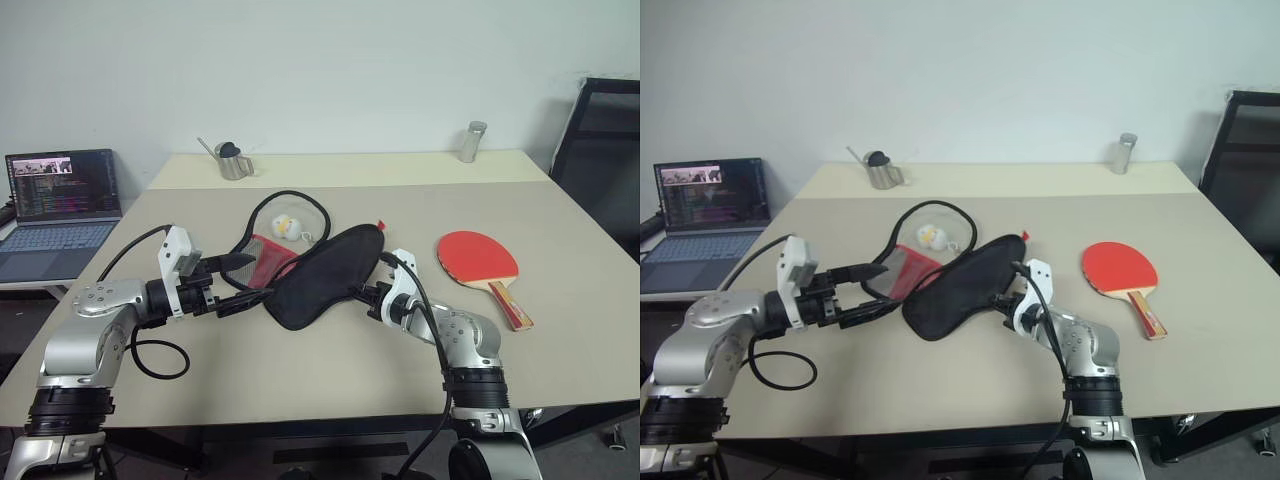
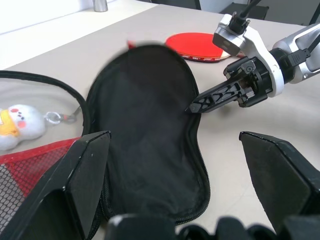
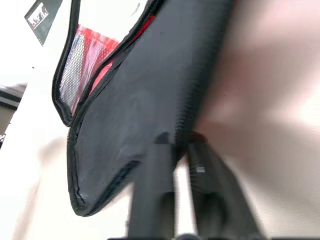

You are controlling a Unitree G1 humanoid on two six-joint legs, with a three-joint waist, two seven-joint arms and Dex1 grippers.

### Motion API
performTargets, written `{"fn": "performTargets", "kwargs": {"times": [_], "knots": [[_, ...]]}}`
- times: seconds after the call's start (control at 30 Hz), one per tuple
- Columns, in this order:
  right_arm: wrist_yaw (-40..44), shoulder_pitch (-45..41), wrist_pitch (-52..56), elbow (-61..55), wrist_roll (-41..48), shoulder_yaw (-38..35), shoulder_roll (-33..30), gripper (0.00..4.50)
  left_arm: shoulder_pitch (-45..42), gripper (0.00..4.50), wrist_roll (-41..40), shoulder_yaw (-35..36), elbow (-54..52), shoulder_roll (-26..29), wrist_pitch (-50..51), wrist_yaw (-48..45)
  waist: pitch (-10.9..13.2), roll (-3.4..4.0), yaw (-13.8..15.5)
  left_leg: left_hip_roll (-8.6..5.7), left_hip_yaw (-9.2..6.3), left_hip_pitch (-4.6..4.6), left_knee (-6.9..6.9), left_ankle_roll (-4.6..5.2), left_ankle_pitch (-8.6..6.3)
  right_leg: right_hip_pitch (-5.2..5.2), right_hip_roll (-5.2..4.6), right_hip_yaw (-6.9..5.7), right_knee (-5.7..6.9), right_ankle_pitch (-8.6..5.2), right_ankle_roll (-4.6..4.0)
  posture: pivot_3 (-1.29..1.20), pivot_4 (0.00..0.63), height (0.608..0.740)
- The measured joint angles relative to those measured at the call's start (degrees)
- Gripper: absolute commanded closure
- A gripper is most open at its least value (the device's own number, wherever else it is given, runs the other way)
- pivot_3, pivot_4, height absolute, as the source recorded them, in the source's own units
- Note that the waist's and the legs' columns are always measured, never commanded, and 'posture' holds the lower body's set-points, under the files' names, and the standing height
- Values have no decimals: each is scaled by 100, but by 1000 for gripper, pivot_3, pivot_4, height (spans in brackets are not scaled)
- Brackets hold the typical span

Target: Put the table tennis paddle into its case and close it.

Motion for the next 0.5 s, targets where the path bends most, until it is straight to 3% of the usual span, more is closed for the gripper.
{"fn": "performTargets", "kwargs": {"times": [0.27, 0.5], "knots": [[-6, -50, 163, 87, 118, -233, -269, 4452, 106, 0, -2, 0, -60, -2, 1, 71, 0, 0, 1, 1, 3, 0, -1, 0, 0, -1, 0, 3, -1, 1, -1, 0, 150, 740], [534, -180, 1313, -47, 497, -332, -1586, 4452, 239, 0, -18, 1, -286, -17, 5, 135, 0, 0, 13, 1, 6, 0, -2, 0, 0, -2, 0, 4, -3, 1, -2, 0, 150, 740]]}}
